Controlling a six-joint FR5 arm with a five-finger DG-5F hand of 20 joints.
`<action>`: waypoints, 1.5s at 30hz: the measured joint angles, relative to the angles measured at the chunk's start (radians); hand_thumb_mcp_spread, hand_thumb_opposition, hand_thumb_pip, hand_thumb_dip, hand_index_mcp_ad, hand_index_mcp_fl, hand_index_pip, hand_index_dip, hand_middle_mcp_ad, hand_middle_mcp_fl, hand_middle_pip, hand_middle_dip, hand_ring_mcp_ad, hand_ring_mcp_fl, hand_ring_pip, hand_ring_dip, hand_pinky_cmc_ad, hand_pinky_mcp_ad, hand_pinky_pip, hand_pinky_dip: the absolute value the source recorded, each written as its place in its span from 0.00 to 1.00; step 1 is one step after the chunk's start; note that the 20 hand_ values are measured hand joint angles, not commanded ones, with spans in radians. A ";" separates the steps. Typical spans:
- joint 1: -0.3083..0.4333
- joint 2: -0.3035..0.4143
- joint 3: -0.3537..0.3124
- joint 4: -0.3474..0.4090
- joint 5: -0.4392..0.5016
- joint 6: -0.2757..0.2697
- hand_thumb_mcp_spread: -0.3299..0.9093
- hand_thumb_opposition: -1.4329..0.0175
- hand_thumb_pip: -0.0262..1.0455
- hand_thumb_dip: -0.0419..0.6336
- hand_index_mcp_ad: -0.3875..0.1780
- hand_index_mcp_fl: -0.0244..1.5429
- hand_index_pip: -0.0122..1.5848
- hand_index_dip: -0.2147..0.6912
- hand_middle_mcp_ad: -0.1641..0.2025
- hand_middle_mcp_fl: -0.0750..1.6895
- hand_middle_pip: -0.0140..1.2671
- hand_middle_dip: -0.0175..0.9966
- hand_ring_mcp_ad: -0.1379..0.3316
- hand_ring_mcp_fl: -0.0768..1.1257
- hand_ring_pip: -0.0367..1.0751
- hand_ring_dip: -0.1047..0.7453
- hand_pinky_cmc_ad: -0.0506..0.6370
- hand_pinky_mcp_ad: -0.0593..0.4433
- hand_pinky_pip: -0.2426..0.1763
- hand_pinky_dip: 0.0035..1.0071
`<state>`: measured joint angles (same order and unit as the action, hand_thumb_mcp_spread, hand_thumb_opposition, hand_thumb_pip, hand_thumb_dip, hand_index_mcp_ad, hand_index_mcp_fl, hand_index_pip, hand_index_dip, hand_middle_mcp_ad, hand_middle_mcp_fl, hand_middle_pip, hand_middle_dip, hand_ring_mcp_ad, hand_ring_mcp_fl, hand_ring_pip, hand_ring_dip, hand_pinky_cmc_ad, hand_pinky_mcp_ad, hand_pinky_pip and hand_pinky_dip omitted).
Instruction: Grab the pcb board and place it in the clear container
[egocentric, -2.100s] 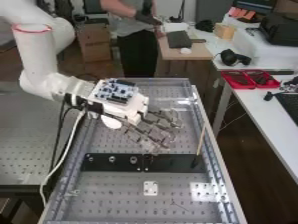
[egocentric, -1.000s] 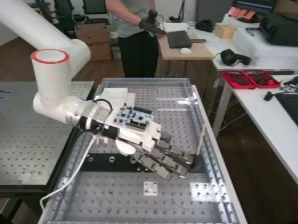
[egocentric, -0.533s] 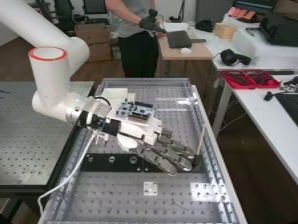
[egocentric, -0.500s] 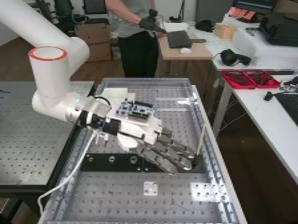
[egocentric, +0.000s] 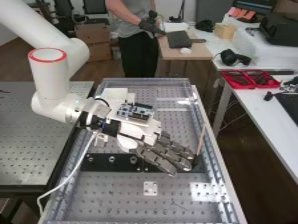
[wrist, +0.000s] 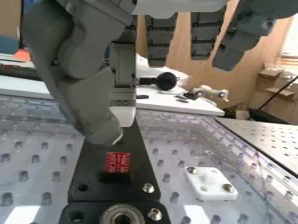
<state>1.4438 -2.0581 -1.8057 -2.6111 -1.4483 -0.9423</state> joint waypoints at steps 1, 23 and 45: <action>-0.001 -0.001 0.000 0.000 0.000 0.001 0.62 0.37 0.70 0.43 0.48 0.16 0.98 0.36 0.50 0.05 0.12 0.12 0.71 0.06 0.11 0.12 0.56 0.51 0.32 0.33; -0.031 -0.039 0.027 -0.013 -0.083 -0.035 0.63 0.36 0.69 0.44 0.48 0.11 0.98 0.32 0.50 0.05 0.12 0.13 0.70 0.07 0.11 0.12 0.55 0.49 0.32 0.33; -0.054 -0.063 0.046 -0.025 -0.124 -0.043 0.63 0.36 0.69 0.44 0.46 0.14 0.98 0.32 0.50 0.05 0.12 0.14 0.70 0.06 0.11 0.12 0.55 0.48 0.32 0.32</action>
<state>1.3902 -2.1211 -1.7596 -2.6357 -1.5718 -0.9852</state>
